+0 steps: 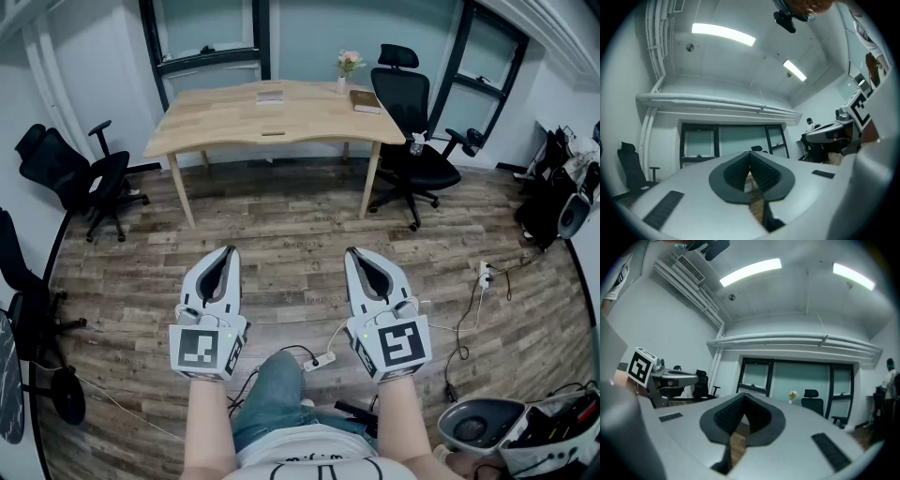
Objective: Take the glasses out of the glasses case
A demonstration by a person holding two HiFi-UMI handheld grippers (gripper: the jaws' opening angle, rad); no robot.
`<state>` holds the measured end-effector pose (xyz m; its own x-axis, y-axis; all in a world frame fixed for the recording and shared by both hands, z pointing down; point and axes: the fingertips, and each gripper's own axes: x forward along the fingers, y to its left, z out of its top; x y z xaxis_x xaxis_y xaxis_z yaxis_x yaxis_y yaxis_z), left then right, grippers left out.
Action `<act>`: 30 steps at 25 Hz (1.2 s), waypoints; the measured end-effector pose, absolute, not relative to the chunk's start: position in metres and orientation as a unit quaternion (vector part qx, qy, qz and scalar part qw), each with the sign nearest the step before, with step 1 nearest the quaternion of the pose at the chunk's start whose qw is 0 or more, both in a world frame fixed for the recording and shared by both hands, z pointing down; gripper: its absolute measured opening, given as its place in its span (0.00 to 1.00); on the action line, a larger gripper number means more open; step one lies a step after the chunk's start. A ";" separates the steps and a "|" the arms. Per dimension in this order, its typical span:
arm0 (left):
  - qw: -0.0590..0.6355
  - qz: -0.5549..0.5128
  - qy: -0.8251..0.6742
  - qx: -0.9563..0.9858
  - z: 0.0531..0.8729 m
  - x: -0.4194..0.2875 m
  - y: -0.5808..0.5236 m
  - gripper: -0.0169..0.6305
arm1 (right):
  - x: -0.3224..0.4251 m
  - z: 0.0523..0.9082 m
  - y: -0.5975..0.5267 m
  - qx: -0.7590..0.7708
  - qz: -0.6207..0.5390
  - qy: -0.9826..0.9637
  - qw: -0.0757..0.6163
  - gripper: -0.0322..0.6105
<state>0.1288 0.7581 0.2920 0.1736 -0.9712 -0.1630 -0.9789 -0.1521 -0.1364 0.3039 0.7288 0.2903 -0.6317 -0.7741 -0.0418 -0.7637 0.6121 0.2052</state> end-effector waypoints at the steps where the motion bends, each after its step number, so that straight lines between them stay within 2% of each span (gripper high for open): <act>1: 0.107 0.014 0.642 -0.759 0.293 0.129 0.753 0.05 | 0.305 0.290 0.725 0.430 -0.102 -0.897 0.024 0.07; 15: 0.105 -0.001 0.616 -0.781 0.307 0.104 0.613 0.05 | 0.281 0.293 0.598 0.453 -0.087 -0.887 0.002 0.07; 30: 0.073 -0.002 0.603 -0.794 0.314 -0.051 0.344 0.05 | 0.111 0.299 0.338 0.466 -0.083 -0.880 0.038 0.07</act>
<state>-0.0514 0.3442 0.3139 0.2721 -0.9584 -0.0856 -0.9580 -0.2615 -0.1178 0.1113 0.3383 0.2991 -0.5631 -0.8263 -0.0105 -0.8136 0.5521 0.1822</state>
